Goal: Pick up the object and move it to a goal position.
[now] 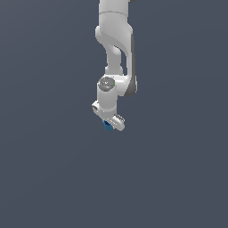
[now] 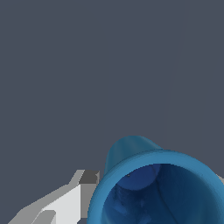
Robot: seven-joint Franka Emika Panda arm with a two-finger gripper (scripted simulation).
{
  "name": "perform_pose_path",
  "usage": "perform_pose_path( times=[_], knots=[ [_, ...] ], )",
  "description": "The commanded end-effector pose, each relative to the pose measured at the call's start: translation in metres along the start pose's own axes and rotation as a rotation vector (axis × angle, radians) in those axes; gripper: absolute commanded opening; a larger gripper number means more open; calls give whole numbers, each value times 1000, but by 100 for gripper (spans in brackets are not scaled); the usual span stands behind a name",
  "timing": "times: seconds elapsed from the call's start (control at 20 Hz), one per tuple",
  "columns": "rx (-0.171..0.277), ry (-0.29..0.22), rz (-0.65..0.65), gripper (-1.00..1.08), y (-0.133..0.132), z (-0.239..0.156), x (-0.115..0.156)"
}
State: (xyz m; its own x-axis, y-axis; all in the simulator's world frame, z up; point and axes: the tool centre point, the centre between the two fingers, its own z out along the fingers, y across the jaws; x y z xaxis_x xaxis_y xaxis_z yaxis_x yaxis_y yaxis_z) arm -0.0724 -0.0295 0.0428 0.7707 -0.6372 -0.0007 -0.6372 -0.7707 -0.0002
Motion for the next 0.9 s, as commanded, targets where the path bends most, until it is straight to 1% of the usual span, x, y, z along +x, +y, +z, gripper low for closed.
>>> perform_pose_path(
  times=[0.0, 0.2, 0.4, 0.6, 0.85],
  knots=[
    [1, 1, 0, -100, 1, -5, 2],
    [1, 1, 0, -100, 4, -21, 6],
    [1, 1, 1, -100, 9, -45, 13],
    [1, 1, 1, -100, 17, -78, 22],
    [1, 1, 2, -100, 27, -128, 36]
  ],
)
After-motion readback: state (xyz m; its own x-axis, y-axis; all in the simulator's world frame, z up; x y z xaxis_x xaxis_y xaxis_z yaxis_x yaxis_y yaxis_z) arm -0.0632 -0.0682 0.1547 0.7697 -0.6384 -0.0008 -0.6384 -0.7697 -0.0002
